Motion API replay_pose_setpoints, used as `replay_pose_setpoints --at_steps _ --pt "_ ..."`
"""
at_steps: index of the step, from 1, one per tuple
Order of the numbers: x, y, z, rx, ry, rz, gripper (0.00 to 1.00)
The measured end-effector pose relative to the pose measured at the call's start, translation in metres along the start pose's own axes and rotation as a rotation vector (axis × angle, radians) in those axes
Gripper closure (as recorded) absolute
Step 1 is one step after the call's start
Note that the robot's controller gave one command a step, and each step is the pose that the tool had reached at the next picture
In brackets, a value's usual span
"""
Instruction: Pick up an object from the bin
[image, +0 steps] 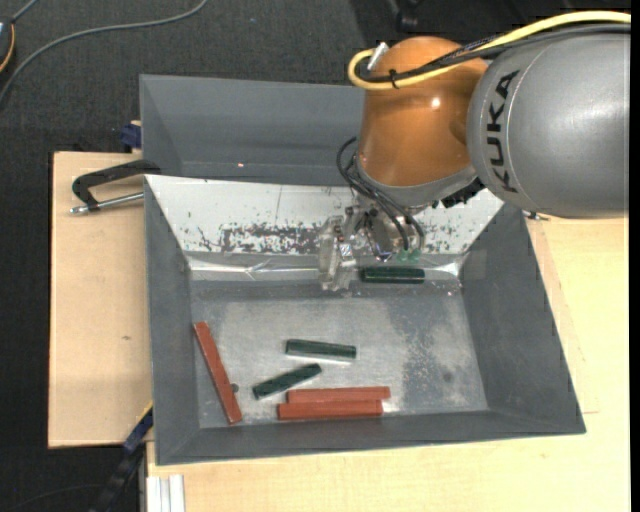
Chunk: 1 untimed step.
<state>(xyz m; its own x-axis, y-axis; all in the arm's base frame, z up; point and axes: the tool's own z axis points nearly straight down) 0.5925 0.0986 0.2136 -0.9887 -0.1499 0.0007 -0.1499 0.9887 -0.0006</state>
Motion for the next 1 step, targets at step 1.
replay_pose_setpoints --at_steps 1 --pt "0.0486 -0.0174 -0.0703 -0.001 -0.011 0.034 1.0"
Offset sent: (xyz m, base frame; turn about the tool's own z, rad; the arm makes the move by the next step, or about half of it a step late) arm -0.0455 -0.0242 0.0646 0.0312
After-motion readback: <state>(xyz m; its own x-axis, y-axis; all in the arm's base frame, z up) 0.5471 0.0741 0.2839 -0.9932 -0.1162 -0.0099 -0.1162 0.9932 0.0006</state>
